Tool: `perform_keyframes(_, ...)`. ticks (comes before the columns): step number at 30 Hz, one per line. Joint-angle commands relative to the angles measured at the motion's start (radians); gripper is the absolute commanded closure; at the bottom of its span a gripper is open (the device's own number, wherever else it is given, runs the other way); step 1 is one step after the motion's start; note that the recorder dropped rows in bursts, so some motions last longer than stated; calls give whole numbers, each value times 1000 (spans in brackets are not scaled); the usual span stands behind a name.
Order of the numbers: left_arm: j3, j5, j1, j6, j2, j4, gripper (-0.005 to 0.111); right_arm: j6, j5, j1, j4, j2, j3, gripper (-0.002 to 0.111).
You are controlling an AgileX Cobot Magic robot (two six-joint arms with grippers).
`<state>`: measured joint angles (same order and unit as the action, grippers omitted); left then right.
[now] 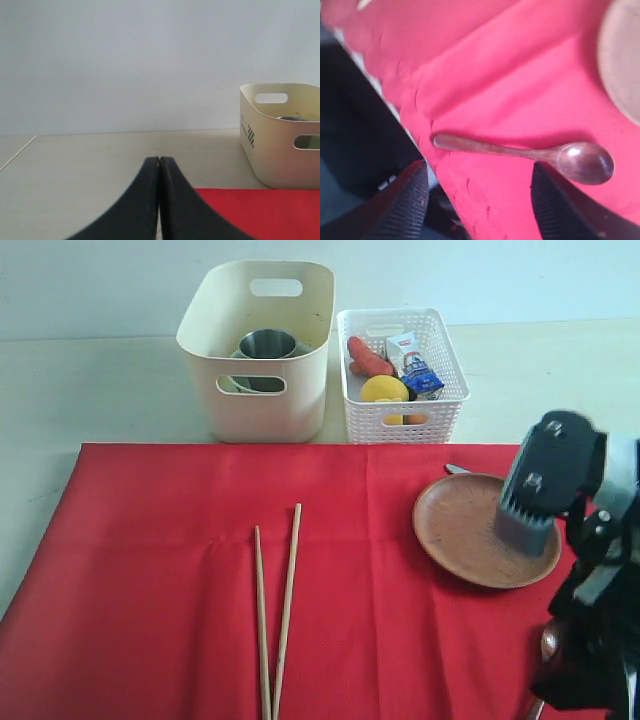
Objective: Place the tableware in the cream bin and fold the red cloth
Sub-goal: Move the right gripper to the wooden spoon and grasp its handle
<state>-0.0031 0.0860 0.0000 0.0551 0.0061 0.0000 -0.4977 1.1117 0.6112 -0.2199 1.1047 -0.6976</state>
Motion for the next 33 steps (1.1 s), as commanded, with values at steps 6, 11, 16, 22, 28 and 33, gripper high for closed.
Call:
perform_keyframes(6, 3, 2, 1, 1, -6, -14, 104, -7, 9, 214, 403, 145, -7, 50)
perform_keyframes(11, 3, 2, 1, 1, -6, -14, 104, -20, -150, 214, 324, 178, -7, 50)
perform_keyframes(16, 3, 2, 1, 1, -6, -14, 104, -368, -95, 214, 248, 228, -7, 50)
perform_keyframes(22, 3, 2, 1, 1, -6, -14, 104, -373, -93, 214, 334, 275, 10, 50)
perform_keyframes(28, 3, 2, 1, 1, -6, -14, 104, -424, -184, 214, 334, 298, 116, 50)
perform_keyframes(33, 3, 2, 1, 1, -6, -14, 104, -426, -336, 214, 350, 306, 159, 50)
